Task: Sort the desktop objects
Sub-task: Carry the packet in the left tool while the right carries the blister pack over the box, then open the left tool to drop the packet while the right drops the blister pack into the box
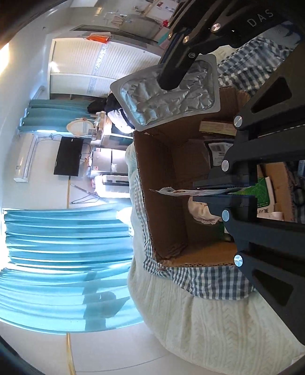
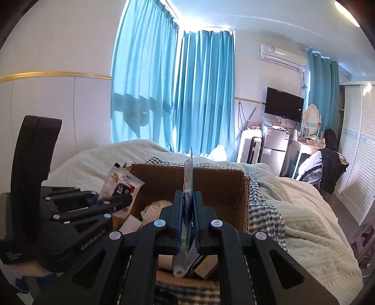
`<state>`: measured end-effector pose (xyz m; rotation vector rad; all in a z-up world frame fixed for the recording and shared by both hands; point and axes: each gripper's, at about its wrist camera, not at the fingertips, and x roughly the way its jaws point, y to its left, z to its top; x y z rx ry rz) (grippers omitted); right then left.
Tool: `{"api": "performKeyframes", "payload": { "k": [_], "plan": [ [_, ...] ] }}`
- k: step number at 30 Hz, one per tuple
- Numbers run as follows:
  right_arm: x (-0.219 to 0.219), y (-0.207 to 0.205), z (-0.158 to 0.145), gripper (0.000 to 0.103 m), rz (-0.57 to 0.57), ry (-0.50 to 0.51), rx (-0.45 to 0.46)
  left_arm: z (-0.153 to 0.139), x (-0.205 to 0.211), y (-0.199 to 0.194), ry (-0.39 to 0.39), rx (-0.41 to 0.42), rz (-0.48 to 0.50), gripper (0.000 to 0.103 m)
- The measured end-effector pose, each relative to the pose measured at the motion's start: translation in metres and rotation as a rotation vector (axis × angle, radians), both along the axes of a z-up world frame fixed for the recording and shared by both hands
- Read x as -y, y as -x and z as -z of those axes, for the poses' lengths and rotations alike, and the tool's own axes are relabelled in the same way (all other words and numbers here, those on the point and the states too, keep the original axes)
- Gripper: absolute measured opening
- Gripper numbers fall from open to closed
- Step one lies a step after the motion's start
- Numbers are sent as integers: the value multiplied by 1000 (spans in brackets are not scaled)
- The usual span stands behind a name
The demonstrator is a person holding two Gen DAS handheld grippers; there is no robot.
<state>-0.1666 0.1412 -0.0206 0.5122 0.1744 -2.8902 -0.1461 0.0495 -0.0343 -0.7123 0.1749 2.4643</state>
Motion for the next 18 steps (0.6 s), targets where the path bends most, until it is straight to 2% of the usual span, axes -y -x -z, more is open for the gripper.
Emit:
{"api": "performKeyframes", "payload": {
  "k": [7,13,18],
  "plan": [
    [-5,34,13,7,9,7,30,15,-14,24,-5,37,-7,3],
    [-15,57,37,7,24,16,80,43,-19,40,43,74,-23,3],
    [-17,72,56,7,-1,-1,129,52,-18,48,70,79,-30,6]
  ]
}}
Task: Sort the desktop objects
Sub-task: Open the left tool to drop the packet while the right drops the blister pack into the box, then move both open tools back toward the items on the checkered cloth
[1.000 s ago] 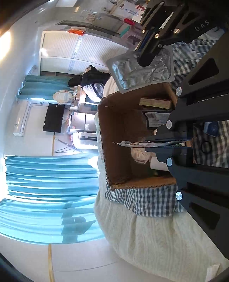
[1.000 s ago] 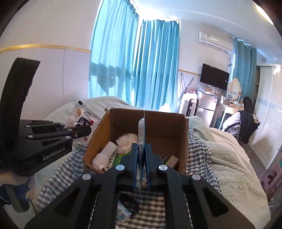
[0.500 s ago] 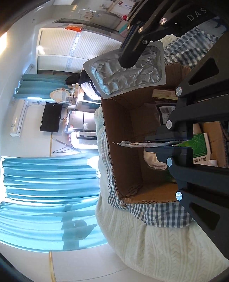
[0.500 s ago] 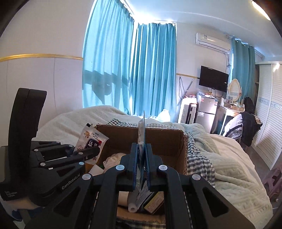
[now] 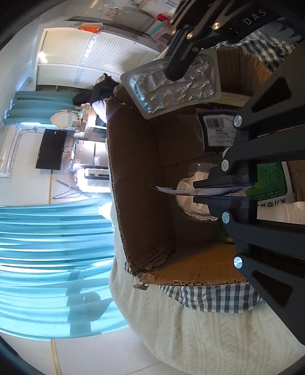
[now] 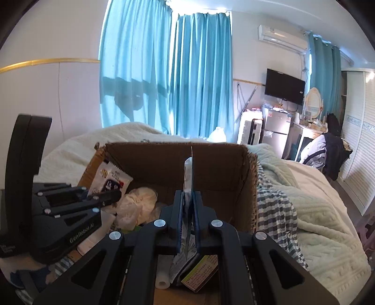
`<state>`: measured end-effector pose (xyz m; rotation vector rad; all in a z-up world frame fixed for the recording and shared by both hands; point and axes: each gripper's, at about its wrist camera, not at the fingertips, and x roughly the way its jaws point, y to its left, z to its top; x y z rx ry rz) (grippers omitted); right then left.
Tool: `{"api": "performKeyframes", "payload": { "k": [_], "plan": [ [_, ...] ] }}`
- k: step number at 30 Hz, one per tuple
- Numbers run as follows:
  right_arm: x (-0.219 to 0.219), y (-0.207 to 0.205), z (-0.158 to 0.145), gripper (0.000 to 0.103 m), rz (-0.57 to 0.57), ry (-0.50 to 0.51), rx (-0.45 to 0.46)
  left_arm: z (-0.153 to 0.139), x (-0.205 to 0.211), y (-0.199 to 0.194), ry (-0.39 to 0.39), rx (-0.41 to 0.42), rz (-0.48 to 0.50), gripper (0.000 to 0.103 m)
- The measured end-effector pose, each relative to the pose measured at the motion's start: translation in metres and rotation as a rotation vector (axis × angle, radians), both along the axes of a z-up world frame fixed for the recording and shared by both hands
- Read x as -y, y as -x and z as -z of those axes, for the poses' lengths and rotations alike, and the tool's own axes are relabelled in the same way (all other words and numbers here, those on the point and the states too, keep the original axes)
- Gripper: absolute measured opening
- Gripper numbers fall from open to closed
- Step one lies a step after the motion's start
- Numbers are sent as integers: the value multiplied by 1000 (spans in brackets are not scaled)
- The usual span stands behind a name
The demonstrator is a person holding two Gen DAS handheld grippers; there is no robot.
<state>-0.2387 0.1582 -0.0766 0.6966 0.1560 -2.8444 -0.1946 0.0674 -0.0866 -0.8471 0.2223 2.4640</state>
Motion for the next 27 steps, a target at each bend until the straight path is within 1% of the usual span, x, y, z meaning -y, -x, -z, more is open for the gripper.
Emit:
{"api": "performKeyframes", "payload": {
  "k": [3,5,6,7,8,9,10,12,15,17,19,20,22,23,24,25,26,27],
  "plan": [
    [-5,8,10,7,12,18,26,4,1,3,-2,-12,-3,7],
    [-8,14,15,8,22,41,45,7,2,7,-9,9,-5,15],
    [-8,15,16,8,27,39,48,8,2,7,-13,16,-8,30],
    [-7,14,15,9,32,31,39,8,3,6,-16,14,-18,56],
    [-7,11,14,11,31,25,28,7,5,5,-19,2,-28,69],
    [-8,8,13,20,31,23,13,6,7,3,-27,-18,-41,79],
    [-9,5,11,32,37,25,-1,2,10,-2,-42,-40,-50,79],
    [-13,-2,7,39,49,44,-20,-2,12,-4,-51,-42,-46,79],
    [-17,-17,-1,39,65,56,-39,-11,16,-11,-64,-51,-52,79],
    [-18,-26,-8,41,66,50,-53,-21,20,-16,-76,-63,-57,82],
    [-17,-37,-15,47,70,41,-76,-32,24,-23,-95,-82,-67,90],
    [-18,-42,-18,51,72,41,-84,-37,25,-26,-101,-89,-70,91],
    [-18,-54,-26,56,70,50,-103,-47,28,-33,-109,-104,-75,95],
    [-19,-60,-31,62,72,58,-113,-52,30,-37,-112,-112,-78,96],
    [-20,-66,-36,66,76,65,-125,-57,32,-40,-115,-118,-83,101],
    [-20,-73,-42,77,75,71,-143,-63,37,-46,-121,-133,-95,103],
    [-20,-80,-47,84,74,72,-164,-66,40,-51,-127,-147,-104,103],
    [-21,-86,-51,94,74,70,-187,-69,44,-56,-134,-159,-112,103]
  ]
}}
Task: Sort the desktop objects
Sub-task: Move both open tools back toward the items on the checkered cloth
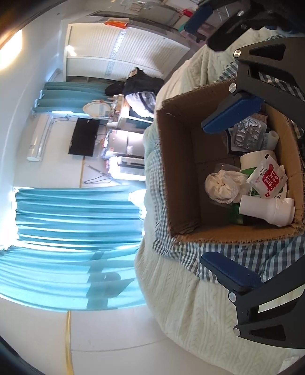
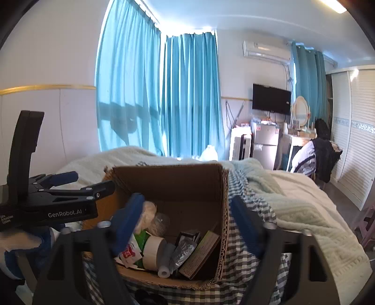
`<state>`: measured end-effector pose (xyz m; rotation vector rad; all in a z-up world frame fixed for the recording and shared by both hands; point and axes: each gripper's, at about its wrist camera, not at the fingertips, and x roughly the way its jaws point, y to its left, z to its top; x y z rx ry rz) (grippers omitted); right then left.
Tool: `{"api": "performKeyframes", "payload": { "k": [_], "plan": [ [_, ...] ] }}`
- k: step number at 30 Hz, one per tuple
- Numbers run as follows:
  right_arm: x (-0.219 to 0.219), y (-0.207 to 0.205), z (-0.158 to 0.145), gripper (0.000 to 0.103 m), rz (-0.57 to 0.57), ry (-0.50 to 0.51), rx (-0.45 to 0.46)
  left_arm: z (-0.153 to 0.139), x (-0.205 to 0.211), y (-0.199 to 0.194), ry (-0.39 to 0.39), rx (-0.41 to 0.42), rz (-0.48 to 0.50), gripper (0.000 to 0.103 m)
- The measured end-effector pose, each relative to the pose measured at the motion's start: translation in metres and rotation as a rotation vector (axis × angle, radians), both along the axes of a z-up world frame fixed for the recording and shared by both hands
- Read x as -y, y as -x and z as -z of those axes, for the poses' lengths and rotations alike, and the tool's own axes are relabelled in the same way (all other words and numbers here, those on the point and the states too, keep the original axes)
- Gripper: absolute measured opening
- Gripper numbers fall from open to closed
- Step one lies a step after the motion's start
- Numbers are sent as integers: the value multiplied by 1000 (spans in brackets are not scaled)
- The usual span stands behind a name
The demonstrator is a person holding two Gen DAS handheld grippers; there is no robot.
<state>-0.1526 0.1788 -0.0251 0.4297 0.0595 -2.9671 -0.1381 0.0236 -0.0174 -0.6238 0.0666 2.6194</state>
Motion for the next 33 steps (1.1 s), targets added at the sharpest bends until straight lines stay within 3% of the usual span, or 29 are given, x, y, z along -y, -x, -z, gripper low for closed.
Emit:
{"api": "performKeyframes", "payload": {
  "k": [4,10,23,25,29,33],
  "plan": [
    [3,-24,-17,103,14,-29,-59,-11,16,-16,-27,0,-29,103],
    [-1,-53,-20,103,27,-5,-61,-16,39,-45,-37,-21,-52,103],
    [-17,-88,12,102,12,-38,14,46,46,-96,72,85,-2,103],
    [-17,-90,15,98,9,-56,17,56,42,-100,90,101,5,103],
    [-19,-91,27,77,-12,-73,63,82,33,-104,104,168,40,103],
    [-22,-93,41,67,-43,-98,100,105,22,-110,127,222,60,103]
  ]
}}
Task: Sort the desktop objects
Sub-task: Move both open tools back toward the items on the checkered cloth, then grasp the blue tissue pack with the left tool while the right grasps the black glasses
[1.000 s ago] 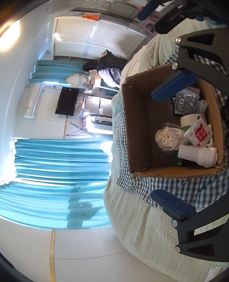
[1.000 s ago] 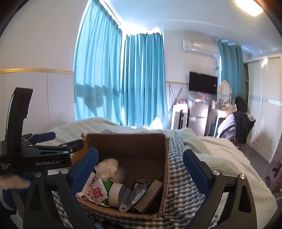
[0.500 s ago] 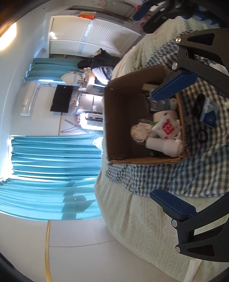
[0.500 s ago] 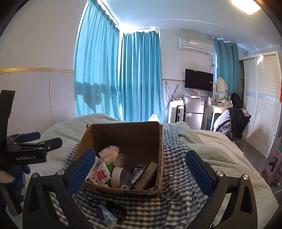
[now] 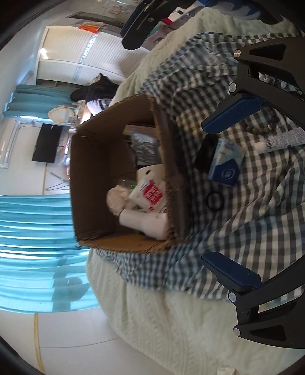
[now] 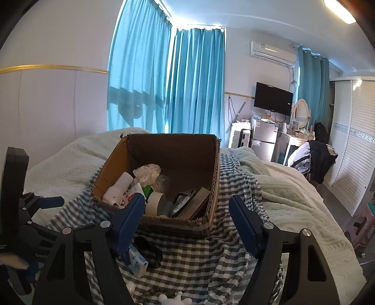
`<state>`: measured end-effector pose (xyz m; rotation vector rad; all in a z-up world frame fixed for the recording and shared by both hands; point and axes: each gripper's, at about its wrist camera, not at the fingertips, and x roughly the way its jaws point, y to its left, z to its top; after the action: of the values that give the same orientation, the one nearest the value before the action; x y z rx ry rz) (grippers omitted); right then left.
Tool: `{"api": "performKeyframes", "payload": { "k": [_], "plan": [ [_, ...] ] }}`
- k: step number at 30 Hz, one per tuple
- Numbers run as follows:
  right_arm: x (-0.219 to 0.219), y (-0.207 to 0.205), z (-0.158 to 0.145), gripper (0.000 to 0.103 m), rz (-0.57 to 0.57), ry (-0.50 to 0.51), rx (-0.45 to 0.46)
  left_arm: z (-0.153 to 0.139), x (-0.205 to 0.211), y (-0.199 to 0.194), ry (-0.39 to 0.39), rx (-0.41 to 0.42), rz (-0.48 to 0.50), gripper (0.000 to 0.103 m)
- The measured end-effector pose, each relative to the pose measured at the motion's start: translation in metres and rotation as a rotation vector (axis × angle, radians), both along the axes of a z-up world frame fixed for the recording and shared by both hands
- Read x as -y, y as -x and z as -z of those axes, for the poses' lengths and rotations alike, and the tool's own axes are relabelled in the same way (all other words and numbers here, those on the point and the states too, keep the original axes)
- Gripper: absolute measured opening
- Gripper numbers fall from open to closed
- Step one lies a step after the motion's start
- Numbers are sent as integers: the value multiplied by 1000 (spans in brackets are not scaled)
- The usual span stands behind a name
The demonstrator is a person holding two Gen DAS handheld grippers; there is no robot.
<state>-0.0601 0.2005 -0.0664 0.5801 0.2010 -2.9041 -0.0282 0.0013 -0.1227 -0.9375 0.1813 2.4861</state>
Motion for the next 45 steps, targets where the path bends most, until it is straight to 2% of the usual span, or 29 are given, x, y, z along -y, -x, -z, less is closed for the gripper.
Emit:
{"api": "performKeyframes", "payload": {
  "k": [1,2,4,8,13,17,22,30,31,33,41,45],
  "plan": [
    [-1,1,3,59,-4,-5,13,5,-3,-2,6,7,5,103],
    [-2,3,7,57,-5,-7,29,10,-7,-3,17,17,14,103],
    [-5,8,15,57,-3,-2,55,20,-15,-5,44,36,35,103],
    [-5,17,31,45,-22,-4,113,41,-34,-7,95,60,66,103],
    [-6,25,48,45,-34,-11,170,59,-46,-3,101,48,86,103],
    [-7,37,67,43,-43,-16,238,76,-54,3,103,89,99,103],
    [-6,50,92,42,-47,-22,310,88,-59,10,115,89,127,103],
    [0,65,115,42,-71,-14,388,118,-67,34,135,193,137,103],
    [1,67,119,42,-69,-20,400,120,-67,35,136,190,145,96],
    [2,71,127,42,-66,-24,425,120,-66,36,143,187,138,74],
    [21,82,137,42,-129,17,456,94,-45,34,150,122,55,73],
    [41,91,148,42,-145,-21,479,84,-35,37,142,107,23,73]
  ]
}}
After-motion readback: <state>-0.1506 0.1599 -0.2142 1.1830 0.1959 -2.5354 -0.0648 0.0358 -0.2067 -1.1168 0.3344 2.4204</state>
